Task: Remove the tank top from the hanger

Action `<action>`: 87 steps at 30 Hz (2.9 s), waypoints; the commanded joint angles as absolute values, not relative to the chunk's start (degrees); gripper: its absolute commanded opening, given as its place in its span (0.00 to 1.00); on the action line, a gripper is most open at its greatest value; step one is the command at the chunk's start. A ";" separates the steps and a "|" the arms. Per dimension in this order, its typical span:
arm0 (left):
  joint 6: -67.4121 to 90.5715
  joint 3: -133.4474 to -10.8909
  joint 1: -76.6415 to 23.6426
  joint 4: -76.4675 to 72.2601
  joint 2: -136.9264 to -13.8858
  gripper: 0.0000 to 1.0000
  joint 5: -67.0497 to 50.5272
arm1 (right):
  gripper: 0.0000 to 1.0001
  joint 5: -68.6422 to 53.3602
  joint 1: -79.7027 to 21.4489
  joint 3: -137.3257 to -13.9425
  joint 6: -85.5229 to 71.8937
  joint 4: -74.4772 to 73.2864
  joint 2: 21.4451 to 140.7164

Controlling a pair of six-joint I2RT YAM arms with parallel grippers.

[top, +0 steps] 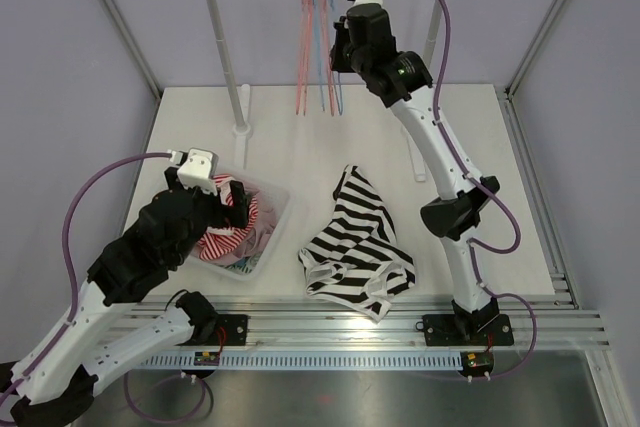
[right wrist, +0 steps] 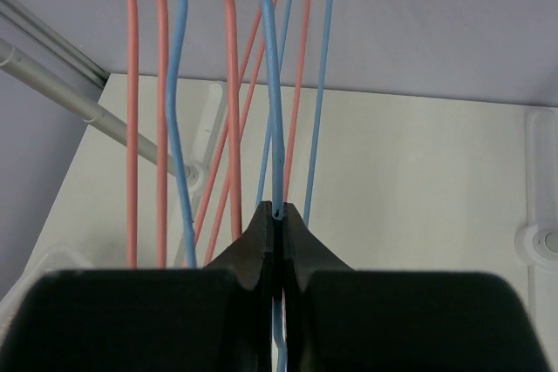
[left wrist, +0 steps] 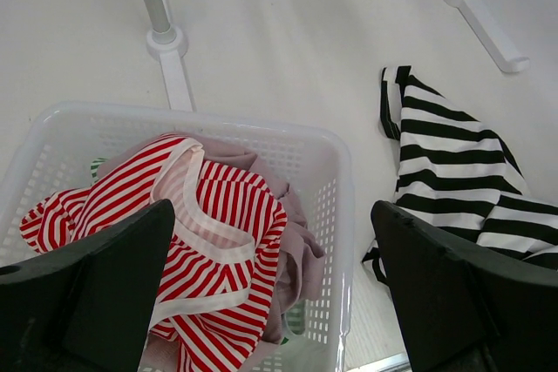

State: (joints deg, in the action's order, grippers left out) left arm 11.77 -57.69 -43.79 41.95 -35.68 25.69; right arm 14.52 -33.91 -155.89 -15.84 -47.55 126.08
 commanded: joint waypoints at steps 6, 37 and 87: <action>11.60 -59.15 -43.42 39.98 -37.87 0.99 20.14 | 0.26 18.19 -34.19 -148.83 -14.42 -42.63 119.63; 19.78 -62.40 -65.65 20.05 -86.28 0.99 10.90 | 0.99 -3.86 -33.05 -75.07 -12.57 -39.02 46.69; 37.35 -68.74 -46.78 56.78 -47.39 0.00 44.30 | 1.00 -7.56 -33.05 -72.95 -10.37 -41.31 37.79</action>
